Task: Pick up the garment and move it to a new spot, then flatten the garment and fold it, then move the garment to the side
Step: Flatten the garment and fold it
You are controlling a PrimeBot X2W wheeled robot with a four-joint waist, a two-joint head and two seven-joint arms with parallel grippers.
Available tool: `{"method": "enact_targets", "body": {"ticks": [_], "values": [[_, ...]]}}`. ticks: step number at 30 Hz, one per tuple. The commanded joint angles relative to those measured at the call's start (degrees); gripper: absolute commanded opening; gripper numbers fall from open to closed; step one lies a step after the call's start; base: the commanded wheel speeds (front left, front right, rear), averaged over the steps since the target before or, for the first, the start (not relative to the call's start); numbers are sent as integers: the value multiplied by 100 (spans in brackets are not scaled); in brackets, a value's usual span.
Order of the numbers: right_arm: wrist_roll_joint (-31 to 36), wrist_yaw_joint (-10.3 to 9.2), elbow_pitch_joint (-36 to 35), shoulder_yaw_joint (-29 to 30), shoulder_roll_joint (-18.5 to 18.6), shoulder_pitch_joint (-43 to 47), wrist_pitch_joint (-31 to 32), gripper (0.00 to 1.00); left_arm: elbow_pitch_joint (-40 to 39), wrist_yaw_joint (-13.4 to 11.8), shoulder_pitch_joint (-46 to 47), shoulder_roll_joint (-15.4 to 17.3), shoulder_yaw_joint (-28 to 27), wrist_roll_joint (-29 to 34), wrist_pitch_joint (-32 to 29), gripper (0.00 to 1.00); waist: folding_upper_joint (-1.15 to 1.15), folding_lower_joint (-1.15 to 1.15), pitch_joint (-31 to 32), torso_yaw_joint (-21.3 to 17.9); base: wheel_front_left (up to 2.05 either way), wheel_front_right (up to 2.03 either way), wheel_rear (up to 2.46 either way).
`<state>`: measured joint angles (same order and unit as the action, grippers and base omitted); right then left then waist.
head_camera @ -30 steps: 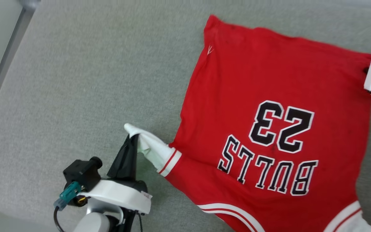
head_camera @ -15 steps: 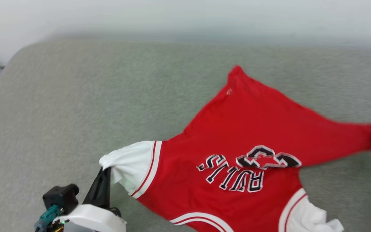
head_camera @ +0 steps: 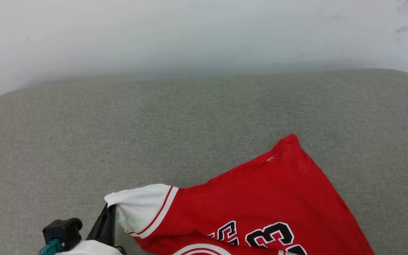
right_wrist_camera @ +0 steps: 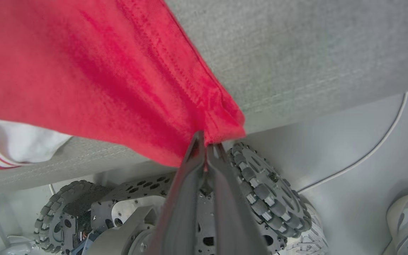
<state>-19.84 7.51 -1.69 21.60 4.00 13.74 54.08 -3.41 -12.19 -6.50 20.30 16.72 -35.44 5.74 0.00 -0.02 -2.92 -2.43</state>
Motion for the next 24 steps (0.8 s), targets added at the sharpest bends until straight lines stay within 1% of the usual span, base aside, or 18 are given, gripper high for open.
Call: {"method": "enact_targets", "body": {"ticks": [1, 2, 4, 6, 9, 12, 14, 17, 20, 22, 24], "values": [[-96, -4, 3, 43, -36, 79, -41, 97, -17, -24, -36, 18, 9, -5, -3, 0, 0, 2, 13, -16, 0, 0, 0], [-144, -4, -5, 94, -66, 119, -160, 100, -15, -29, -54, 28, 29, -3, -39, 0, 0, 2, 25, -22, 0, 0, 0], [-300, -4, -3, 148, -103, 145, -467, 100, -30, -33, -60, 25, 44, -2, -62, 0, 0, 2, 30, -19, 0, 0, 0], [-486, -4, 29, 158, -115, 117, -902, 100, -59, -34, -51, 35, 54, -10, -86, 0, 0, 2, 24, -13, 0, 0, 0], [-606, -3, 44, 65, -117, -102, -1798, 100, -101, -41, 7, 59, 61, 14, -115, 0, 0, 2, -27, -8, 0, 0, 0], [-554, -4, 101, 32, -113, -420, -2833, 100, -150, -40, 116, 82, 80, 45, -136, 0, 0, 2, -128, 10, 0, 0, 0], [-460, -4, 208, -53, -114, -681, -3394, 100, -149, -39, 185, 109, 98, 88, -142, 0, 0, 2, -198, 24, 0, 0, 0], [-322, -4, 429, -232, -89, -1151, -4044, 100, -170, -15, 324, 74, 126, 113, -106, 0, 0, 2, -348, 57, 0, 0, 0], [-221, -4, 784, -380, 46, -1682, -4440, 100, -204, -1, 470, 7, 185, 156, -66, 0, 0, 2, -553, 116, 0, 0, 0], [-259, -3, 1071, -477, 140, -2085, -4520, 100, -208, 42, 590, -30, 238, 174, -54, 0, 0, 2, -700, 186, 0, 0, 0], [-264, -4, 1335, -610, 333, -2479, -4389, 100, -212, 86, 735, -49, 278, 207, -37, 0, 0, 2, -868, 273, 0, 0, 0]]}}
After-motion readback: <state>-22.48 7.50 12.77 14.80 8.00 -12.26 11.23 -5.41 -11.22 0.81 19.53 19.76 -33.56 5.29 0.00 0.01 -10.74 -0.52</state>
